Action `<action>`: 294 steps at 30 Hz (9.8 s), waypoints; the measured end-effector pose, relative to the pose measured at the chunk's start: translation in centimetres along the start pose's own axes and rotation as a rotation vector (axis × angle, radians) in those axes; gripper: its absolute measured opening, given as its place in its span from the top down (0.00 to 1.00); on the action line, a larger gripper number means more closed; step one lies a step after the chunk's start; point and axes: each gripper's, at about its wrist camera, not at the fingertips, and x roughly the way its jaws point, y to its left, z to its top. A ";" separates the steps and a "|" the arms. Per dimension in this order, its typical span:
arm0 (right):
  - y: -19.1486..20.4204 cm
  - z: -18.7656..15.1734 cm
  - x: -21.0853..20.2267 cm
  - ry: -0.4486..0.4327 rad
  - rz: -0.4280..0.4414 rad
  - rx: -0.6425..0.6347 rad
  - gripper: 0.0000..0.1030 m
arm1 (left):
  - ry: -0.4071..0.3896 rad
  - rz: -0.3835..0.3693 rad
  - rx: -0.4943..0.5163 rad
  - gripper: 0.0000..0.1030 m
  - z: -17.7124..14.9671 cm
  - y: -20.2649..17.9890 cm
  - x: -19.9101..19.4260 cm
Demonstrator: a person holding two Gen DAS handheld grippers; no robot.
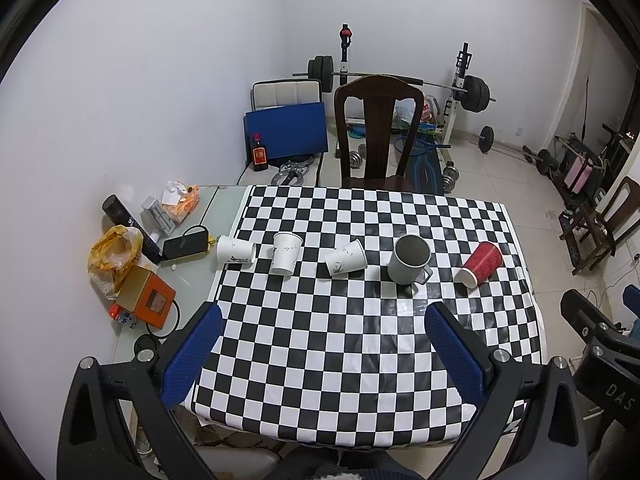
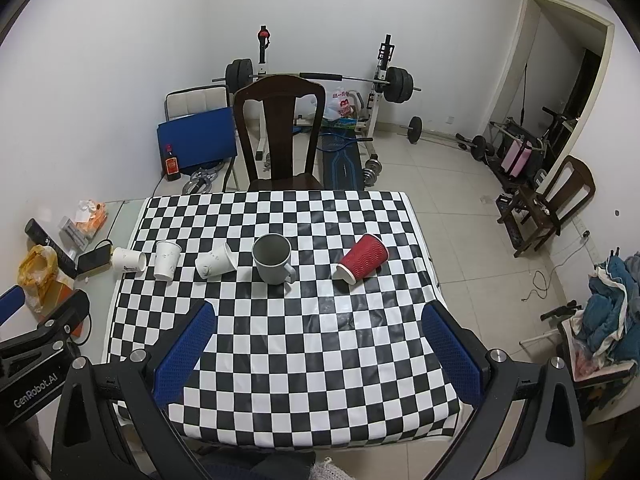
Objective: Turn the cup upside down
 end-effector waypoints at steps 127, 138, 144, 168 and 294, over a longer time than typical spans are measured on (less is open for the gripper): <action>-8.0 -7.1 46.0 0.459 -0.097 0.193 0.00 | -0.169 -0.178 0.413 0.21 -0.7 -17.6 38.9; -11.3 -7.6 40.9 0.439 -0.066 0.236 0.00 | -0.114 -0.224 0.382 0.21 -1.4 -15.9 31.5; -10.8 -10.4 37.1 0.485 -0.047 0.231 0.00 | 0.085 -0.232 0.412 0.21 -4.4 -15.6 27.2; -12.4 -15.4 34.9 0.560 -0.060 0.290 0.00 | 0.799 -0.184 0.170 0.19 -11.9 -18.9 37.6; 7.1 -1.7 41.1 0.435 0.352 -0.136 0.21 | 0.479 0.084 -0.143 0.00 -9.0 4.8 38.6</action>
